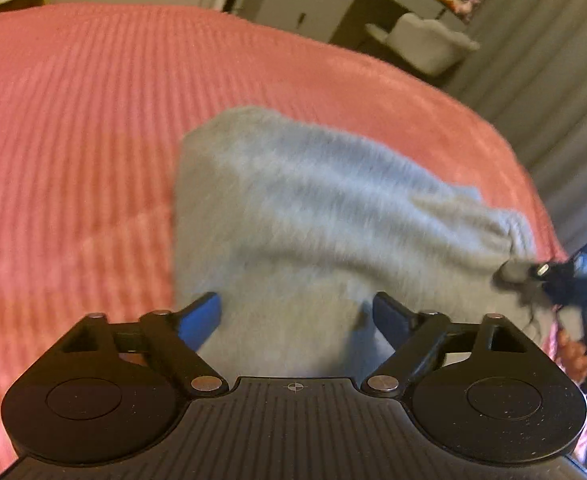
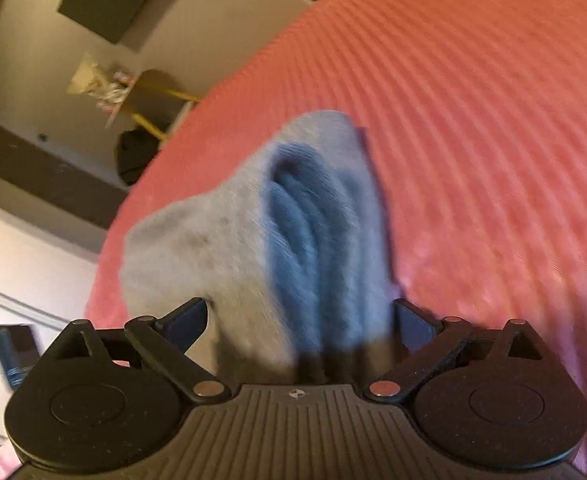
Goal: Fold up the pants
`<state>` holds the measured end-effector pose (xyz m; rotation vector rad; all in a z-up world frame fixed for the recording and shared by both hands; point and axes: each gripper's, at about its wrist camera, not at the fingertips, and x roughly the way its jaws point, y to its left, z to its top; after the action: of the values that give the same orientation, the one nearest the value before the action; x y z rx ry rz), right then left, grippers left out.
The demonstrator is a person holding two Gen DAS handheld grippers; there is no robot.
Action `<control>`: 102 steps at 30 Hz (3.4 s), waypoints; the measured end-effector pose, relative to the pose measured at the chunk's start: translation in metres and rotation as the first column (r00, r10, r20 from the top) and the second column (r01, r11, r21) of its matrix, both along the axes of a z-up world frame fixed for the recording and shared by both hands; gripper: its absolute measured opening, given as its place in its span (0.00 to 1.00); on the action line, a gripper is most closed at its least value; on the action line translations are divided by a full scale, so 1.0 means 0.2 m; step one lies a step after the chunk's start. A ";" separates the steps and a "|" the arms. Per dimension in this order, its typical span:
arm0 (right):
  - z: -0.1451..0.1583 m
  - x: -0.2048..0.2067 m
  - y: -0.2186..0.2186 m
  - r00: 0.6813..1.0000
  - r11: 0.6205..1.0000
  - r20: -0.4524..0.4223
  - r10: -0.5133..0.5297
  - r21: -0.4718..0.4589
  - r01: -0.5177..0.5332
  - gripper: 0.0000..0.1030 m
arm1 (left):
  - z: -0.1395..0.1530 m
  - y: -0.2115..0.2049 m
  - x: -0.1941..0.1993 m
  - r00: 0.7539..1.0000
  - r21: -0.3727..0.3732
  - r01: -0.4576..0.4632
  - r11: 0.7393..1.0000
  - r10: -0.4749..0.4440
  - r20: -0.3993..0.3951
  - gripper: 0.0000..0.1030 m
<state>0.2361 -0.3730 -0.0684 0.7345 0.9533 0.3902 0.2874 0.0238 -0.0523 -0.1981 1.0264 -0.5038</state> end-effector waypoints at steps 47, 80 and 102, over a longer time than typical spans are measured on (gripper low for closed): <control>0.48 0.14 0.34 0.948 0.980 0.310 0.076 -0.201 -0.013 0.47 | 0.36 0.03 0.15 0.986 -0.098 -0.091 0.991 0.104 0.129 0.23; 0.51 0.32 0.28 0.956 0.977 0.284 -0.078 -0.167 0.129 0.59 | 0.26 0.06 0.23 0.964 -0.066 -0.234 0.970 0.240 0.115 0.29; 0.00 0.07 0.30 0.875 0.871 -0.003 -0.485 0.088 0.483 0.37 | 0.07 -0.01 -0.27 0.936 0.199 -0.350 0.916 0.349 0.041 0.58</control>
<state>0.2497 -0.3132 -0.0693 1.0160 0.7030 -0.0064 0.2325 0.0226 -0.0392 -0.1927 1.0037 -0.0720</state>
